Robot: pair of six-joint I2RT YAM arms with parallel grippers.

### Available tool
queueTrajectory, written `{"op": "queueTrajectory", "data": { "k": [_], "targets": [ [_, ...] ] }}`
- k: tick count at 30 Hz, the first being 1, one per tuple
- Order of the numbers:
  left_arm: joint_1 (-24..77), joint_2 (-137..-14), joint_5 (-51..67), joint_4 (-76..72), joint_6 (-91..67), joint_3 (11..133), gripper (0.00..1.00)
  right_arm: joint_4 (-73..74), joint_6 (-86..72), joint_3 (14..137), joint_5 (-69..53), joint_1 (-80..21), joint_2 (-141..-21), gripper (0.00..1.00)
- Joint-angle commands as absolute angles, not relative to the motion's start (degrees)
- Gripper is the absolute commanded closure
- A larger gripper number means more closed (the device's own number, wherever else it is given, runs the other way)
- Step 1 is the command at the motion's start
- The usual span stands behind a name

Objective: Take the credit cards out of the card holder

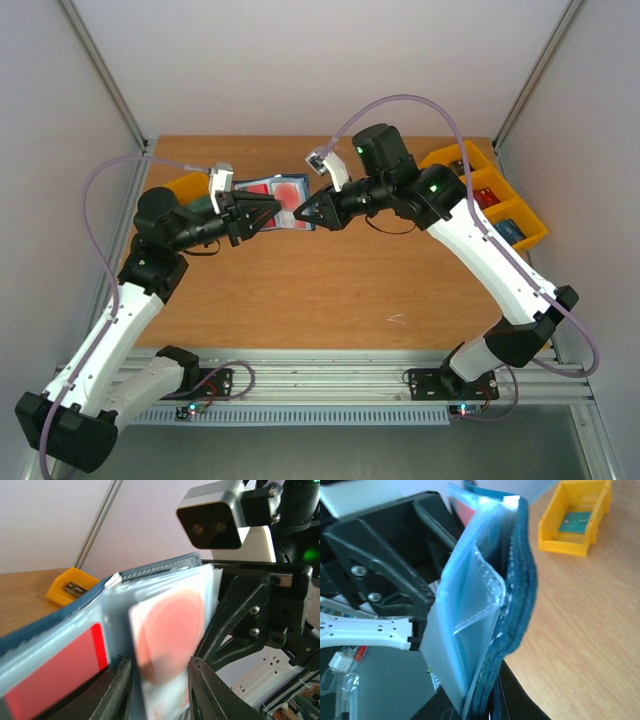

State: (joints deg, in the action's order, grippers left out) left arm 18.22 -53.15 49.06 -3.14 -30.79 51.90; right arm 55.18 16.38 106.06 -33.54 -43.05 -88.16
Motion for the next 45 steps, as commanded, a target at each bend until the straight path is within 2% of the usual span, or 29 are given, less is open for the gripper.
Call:
{"op": "queueTrajectory", "data": {
  "k": [1,7,10,13,17,18,20,22,25,27,30,35,37,39,40,42,43,45],
  "targets": [
    [17.79,-52.95,49.19,-4.35,-31.94,51.76,0.66,47.98,18.28,106.09,-45.42,-43.07,-84.34,0.99],
    [17.83,-52.92,51.58,-5.92,-31.99,51.78,0.64,45.79,18.74,105.45,-50.48,-43.02,-84.03,0.99],
    [18.13,-53.11,55.13,-10.84,-32.66,51.22,0.65,45.68,18.38,105.88,-48.62,-43.05,-85.0,0.99],
    [18.48,-53.51,57.45,-16.75,-34.95,50.94,0.74,45.38,18.76,106.09,-50.03,-43.15,-86.85,0.98],
    [18.47,-53.08,61.49,-22.69,-37.73,50.93,0.99,45.56,20.64,105.11,-48.15,-43.07,-87.04,0.96],
    [18.5,-52.82,62.19,-23.01,-37.91,50.97,1.0,45.59,20.95,104.87,-47.85,-43.04,-86.78,0.91],
    [18.34,-52.25,62.86,-22.17,-37.61,50.91,1.0,45.4,21.37,104.01,-46.77,-42.9,-85.89,0.74],
    [18.19,-51.68,62.08,-19.59,-36.47,50.89,1.0,45.21,21.76,102.22,-45.93,-42.46,-84.42,0.64],
    [17.87,-51.34,61.84,-17.78,-34.94,50.64,1.0,44.38,21.84,99.41,-46.36,-41.32,-81.88,0.53],
    [17.82,-51.31,62.15,-17.76,-34.81,50.69,1.0,44.28,22.16,98.16,-47.12,-40.4,-79.95,0.51],
    [17.83,-51.57,62.8,-17.52,-34.65,50.95,1.0,44.3,22.73,96.91,-47.77,-39.42,-78.25,0.55],
    [17.83,-51.83,63.52,-17.32,-34.29,51.16,1.0,42.67,21.64,95.66,-48.77,-38.93,-77.85,0.81],
    [17.8,-51.85,63.61,-17.31,-34.28,51.25,1.0,42.47,20.93,95.71,-49.56,-38.79,-78.55,0.87],
    [17.83,-51.84,63.91,-17.44,-34.07,51.24,1.0,41.86,20.17,95.87,-50.03,-38.78,-79.18,0.87],
    [17.84,-51.85,64.05,-17.6,-34.03,51.16,1.0,41.45,19.87,96.01,-50.16,-38.81,-79.45,0.85],
    [17.89,-51.83,63.67,-17.68,-34.06,51.09,1.0,40.96,19.19,96.5,-50.26,-38.85,-80.25,0.73],
    [17.96,-51.83,63.39,-17.62,-34.02,51.0,1.0,40.86,18.83,96.84,-50.46,-38.88,-80.91,0.71],
    [17.94,-51.82,63.05,-17.54,-34.01,50.98,1.0,40.49,18.19,97.64,-51.6,-38.86,-82.11,0.72]
  ]
}}
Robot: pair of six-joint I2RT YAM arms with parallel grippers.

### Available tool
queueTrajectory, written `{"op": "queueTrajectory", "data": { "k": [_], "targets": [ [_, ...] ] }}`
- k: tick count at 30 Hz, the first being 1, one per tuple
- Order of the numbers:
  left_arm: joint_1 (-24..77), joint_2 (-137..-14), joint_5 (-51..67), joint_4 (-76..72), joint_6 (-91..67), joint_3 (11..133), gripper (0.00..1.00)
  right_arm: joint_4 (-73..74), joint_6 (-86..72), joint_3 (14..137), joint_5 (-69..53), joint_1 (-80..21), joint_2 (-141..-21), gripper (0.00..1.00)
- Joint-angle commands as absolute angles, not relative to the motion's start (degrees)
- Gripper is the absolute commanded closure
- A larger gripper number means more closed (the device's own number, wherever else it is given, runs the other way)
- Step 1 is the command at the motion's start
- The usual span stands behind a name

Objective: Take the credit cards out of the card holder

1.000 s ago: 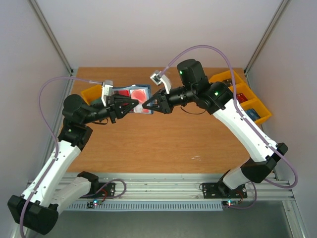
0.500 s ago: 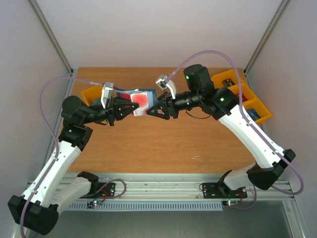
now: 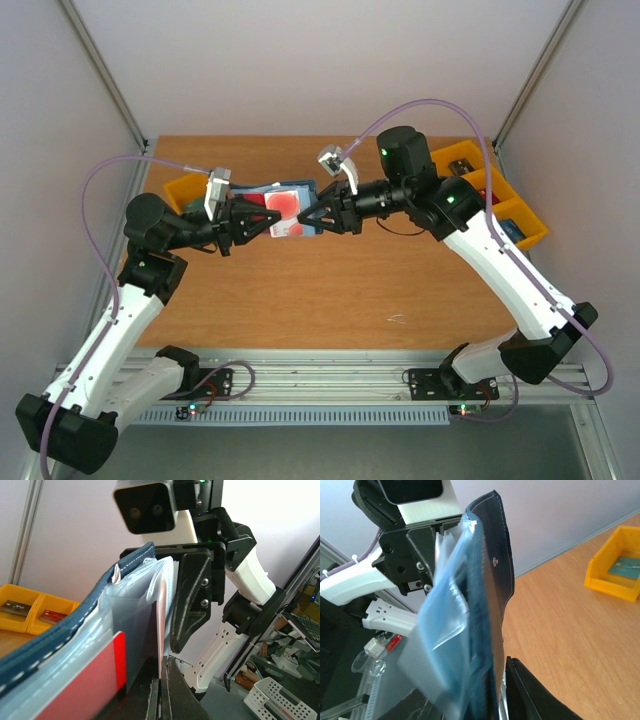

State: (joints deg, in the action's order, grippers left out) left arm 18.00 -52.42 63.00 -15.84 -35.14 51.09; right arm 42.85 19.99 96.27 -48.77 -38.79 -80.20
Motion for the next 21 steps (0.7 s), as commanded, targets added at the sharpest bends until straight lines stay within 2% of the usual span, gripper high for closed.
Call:
{"op": "queueTrajectory", "data": {
  "k": [1,4,5,9,10,13,14,21],
  "targets": [
    [17.95,-51.85,62.94,-17.52,-34.01,50.98,1.0,40.33,18.01,97.86,-52.33,-38.88,-82.51,0.76],
    [18.01,-51.63,63.04,-17.2,-33.8,51.0,1.0,39.66,17.92,97.75,-52.9,-38.83,-82.55,0.95],
    [17.94,-51.49,63.16,-16.87,-33.67,50.98,1.0,39.33,18.01,97.43,-52.79,-38.85,-82.08,0.98],
    [17.72,-51.17,63.54,-14.22,-32.55,51.4,1.0,38.2,18.24,96.06,-53.91,-38.13,-80.19,0.99],
    [17.65,-51.16,63.73,-13.2,-32.17,51.8,0.97,38.24,18.24,95.84,-54.1,-37.68,-79.78,0.99],
    [17.38,-51.49,65.83,-9.65,-31.11,54.11,0.78,39.74,19.06,95.71,-53.98,-36.85,-78.88,0.99],
    [17.37,-51.63,66.27,-8.72,-30.78,54.55,0.77,39.99,19.22,95.71,-53.94,-36.79,-78.74,0.99],
    [17.31,-52.94,67.43,-6.86,-29.62,55.62,0.87,40.74,19.57,96.33,-54.62,-36.81,-79.1,0.99]
  ]
}}
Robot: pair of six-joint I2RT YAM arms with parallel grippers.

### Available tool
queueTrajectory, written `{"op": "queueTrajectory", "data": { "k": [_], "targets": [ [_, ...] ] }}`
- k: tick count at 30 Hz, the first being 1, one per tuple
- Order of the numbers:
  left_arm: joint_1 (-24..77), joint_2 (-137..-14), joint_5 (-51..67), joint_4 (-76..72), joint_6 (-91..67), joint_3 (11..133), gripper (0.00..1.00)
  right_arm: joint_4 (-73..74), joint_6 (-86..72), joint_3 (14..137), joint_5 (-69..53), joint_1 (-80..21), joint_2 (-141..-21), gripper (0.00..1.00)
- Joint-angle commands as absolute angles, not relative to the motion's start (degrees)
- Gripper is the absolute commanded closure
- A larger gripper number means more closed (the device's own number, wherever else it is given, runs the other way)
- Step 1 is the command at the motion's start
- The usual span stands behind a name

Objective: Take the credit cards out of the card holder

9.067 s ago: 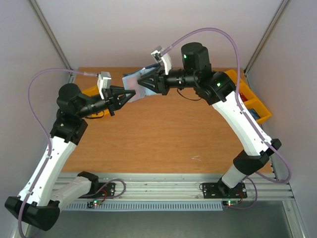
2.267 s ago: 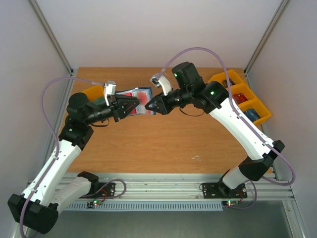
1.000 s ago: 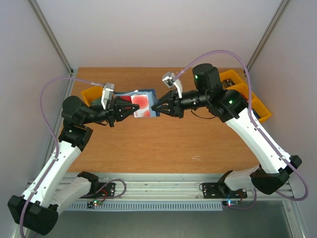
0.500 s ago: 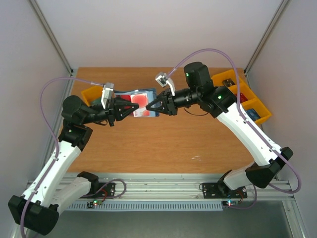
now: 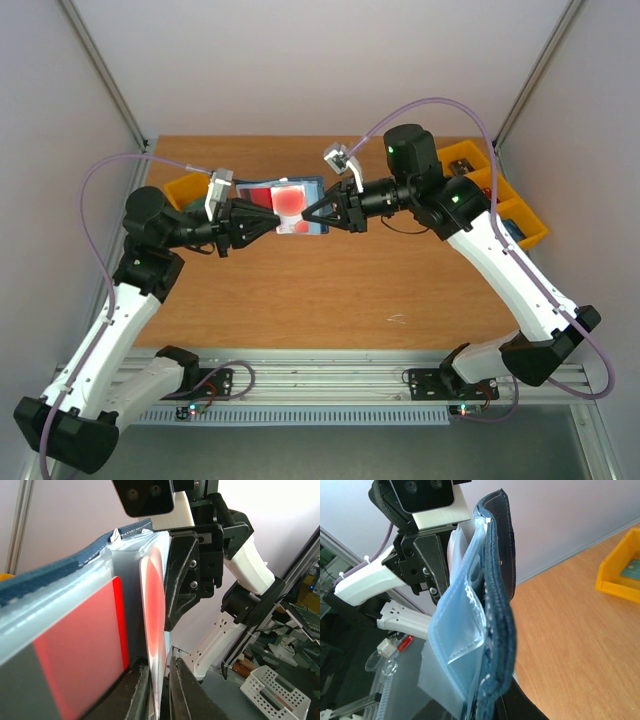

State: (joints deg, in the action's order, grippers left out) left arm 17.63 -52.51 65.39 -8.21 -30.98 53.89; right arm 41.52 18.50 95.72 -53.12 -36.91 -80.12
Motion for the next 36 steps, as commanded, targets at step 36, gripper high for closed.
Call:
{"op": "queueTrajectory", "data": {
  "k": [36],
  "targets": [
    [16.69,-53.54,57.39,-4.54,-29.55,54.3,1.0,44.08,19.06,95.3,-59.01,-32.09,-80.54,0.99]
  ]
}}
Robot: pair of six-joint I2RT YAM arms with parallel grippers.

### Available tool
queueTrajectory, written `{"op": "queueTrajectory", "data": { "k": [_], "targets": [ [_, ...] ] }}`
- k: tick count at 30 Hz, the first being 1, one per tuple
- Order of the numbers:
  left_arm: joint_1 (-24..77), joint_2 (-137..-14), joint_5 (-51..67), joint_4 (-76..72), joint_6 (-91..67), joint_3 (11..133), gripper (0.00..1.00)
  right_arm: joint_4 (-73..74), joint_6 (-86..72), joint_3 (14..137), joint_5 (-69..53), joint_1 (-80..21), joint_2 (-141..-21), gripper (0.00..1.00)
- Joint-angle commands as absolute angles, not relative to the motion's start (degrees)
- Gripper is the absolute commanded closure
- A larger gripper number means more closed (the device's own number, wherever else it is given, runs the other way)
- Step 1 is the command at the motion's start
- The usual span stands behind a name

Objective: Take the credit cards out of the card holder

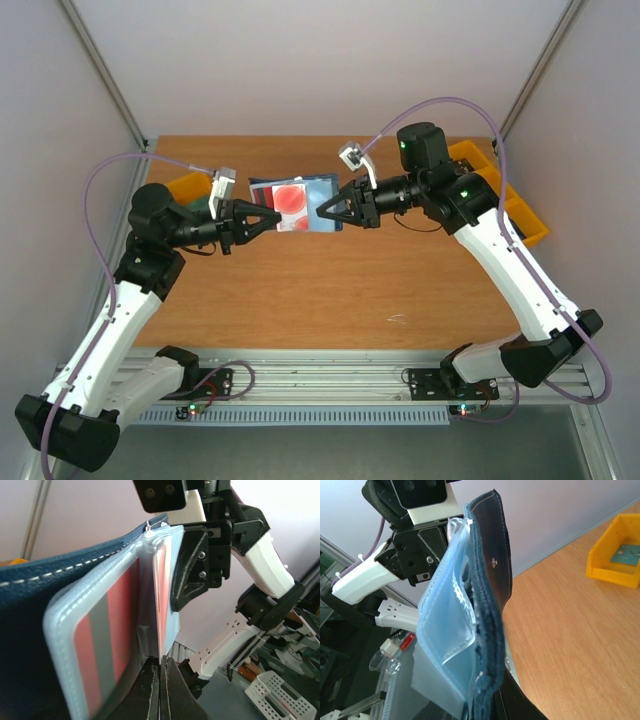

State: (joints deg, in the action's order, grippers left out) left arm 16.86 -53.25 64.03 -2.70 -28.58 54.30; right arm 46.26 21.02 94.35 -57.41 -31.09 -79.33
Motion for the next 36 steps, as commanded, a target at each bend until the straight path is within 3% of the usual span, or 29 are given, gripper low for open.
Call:
{"op": "queueTrajectory", "data": {
  "k": [1,13,16,19,23,25,26,31,36],
  "targets": [
    [16.79,-53.68,56.04,-3.35,-29.4,54.42,1.0,43.06,18.88,95.23,-59.26,-32.76,-80.6,0.97],
    [17.13,-53.53,56.95,-4.25,-28.79,54.06,1.0,33.48,13.19,92.55,-59.4,-34.31,-82.11,0.77],
    [17.28,-53.61,57.24,-4.69,-28.83,53.9,1.0,32.78,12.87,92.81,-58.44,-34.86,-82.52,0.82],
    [17.31,-53.55,57.22,-4.67,-28.91,53.88,1.0,32.09,12.94,92.6,-58.38,-34.9,-82.34,0.99],
    [17.23,-53.04,57.75,-4.66,-29.0,53.95,0.98,32.46,14.17,91.95,-58.53,-34.84,-81.14,0.99],
    [17.0,-52.91,56.26,-3.25,-29.7,54.34,0.8,33.64,15.09,92.08,-58.53,-34.8,-80.55,0.99],
    [16.78,-52.95,55.64,-2.49,-29.78,54.78,0.78,34.35,15.48,92.18,-58.59,-34.73,-80.39,0.99],
    [16.2,-53.15,53.4,-3.6,-31.76,54.68,0.89,35.31,16.0,92.24,-59.46,-34.71,-80.33,0.99],
    [16.09,-53.17,53.3,-5.12,-33.26,54.49,0.93,35.85,16.25,92.2,-59.57,-34.71,-80.25,0.99]
  ]
}}
